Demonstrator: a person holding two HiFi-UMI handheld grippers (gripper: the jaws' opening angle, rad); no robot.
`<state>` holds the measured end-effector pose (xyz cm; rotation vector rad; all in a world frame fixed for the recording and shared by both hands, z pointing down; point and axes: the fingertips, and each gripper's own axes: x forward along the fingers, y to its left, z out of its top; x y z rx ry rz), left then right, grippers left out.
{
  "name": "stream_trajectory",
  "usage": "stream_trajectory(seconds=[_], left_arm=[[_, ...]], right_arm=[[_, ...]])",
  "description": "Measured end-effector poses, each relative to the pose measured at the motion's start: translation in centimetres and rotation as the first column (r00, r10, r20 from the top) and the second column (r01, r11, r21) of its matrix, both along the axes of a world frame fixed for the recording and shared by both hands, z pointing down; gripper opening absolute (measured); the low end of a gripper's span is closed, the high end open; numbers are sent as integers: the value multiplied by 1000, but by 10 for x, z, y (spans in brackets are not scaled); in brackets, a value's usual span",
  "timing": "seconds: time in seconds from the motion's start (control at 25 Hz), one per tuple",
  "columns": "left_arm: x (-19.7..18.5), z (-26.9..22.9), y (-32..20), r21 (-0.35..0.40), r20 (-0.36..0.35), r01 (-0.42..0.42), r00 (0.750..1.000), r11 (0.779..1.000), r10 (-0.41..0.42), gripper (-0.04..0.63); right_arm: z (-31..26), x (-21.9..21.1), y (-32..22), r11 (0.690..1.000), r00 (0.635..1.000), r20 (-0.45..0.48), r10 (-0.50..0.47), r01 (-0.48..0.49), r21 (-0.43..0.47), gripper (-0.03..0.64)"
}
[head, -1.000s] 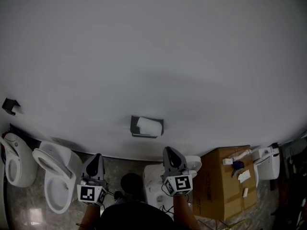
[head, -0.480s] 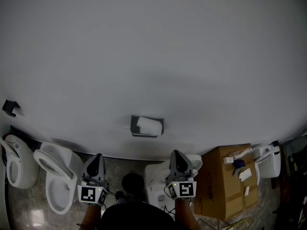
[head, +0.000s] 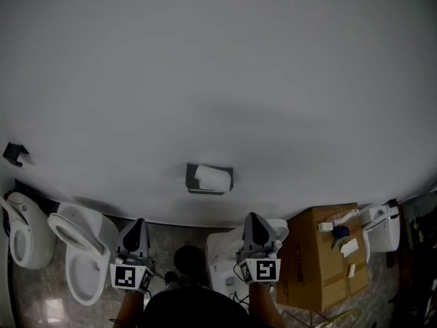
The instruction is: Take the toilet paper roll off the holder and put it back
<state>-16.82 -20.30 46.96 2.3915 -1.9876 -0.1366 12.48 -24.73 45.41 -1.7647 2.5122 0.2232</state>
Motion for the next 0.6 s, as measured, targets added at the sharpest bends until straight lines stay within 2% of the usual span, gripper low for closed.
stream_trajectory(seconds=[0.16, 0.32, 0.44, 0.6], left_arm=[[-1, 5, -2, 37, 9, -11, 1000, 999, 11, 3], [3, 1, 1, -5, -2, -22, 1000, 1000, 22, 3], [-1, 0, -1, 36, -2, -2, 1000, 999, 2, 3], [-8, 23, 3, 77, 18, -15, 1000, 997, 14, 3]], right_arm=[[-4, 4, 0, 1000, 1000, 4, 19, -19, 15, 3], [-5, 6, 1, 999, 1000, 6, 26, -26, 21, 3], [-6, 8, 2, 999, 1000, 7, 30, -30, 25, 3], [-5, 11, 3, 999, 999, 6, 35, -35, 25, 3]])
